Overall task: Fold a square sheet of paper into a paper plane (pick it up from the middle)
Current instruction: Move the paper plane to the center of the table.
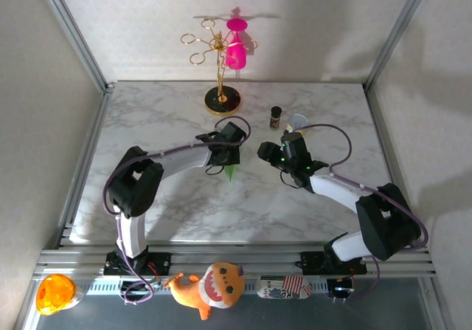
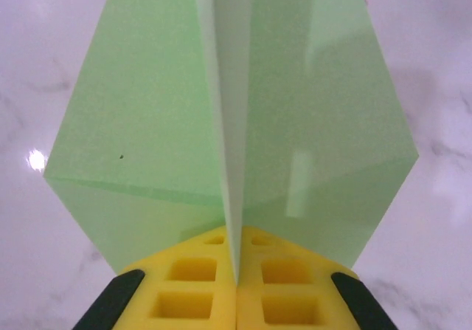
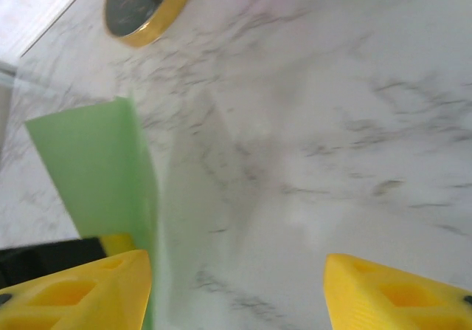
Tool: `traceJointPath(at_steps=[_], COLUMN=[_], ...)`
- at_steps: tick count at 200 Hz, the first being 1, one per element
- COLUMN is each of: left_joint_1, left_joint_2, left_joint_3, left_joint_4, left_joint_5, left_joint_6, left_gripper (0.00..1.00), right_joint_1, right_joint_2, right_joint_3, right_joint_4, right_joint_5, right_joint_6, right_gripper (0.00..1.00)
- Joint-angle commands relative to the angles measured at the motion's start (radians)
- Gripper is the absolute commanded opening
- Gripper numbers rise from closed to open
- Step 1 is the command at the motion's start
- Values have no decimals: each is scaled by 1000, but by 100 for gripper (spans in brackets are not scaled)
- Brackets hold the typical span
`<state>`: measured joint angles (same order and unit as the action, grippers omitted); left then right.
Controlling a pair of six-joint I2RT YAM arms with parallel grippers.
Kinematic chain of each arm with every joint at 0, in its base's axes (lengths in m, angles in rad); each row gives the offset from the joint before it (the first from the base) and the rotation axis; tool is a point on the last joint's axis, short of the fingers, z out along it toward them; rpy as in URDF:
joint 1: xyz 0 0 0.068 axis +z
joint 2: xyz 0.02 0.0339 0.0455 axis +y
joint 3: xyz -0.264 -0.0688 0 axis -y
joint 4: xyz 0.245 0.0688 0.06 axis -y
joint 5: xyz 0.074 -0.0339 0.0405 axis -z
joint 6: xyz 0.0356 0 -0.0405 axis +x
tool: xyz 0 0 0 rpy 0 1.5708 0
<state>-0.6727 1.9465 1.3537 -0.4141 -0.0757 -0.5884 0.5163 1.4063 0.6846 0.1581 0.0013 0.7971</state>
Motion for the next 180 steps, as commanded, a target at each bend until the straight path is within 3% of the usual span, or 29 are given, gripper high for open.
traceJointPath(at_steps=[1,77,180], left_joint_1=[32,55,56], left_joint_2=[73,229,273], left_joint_3=[85,268,276], left_joint_4=[-56,-148,-147], left_joint_5=[-8,10,0], left_joint_6=[80,100,79], left_gripper=[5,10,32], right_joint_1=[-24,-60,-62], right_joint_2=[-37,-78,-79], right_joint_3=[-46,-81,-93], right_joint_4=[-34,-34,-26], right_joint_5=[60,39,19], right_joint_6=[1,-2,10], right_gripper=[66,68,68])
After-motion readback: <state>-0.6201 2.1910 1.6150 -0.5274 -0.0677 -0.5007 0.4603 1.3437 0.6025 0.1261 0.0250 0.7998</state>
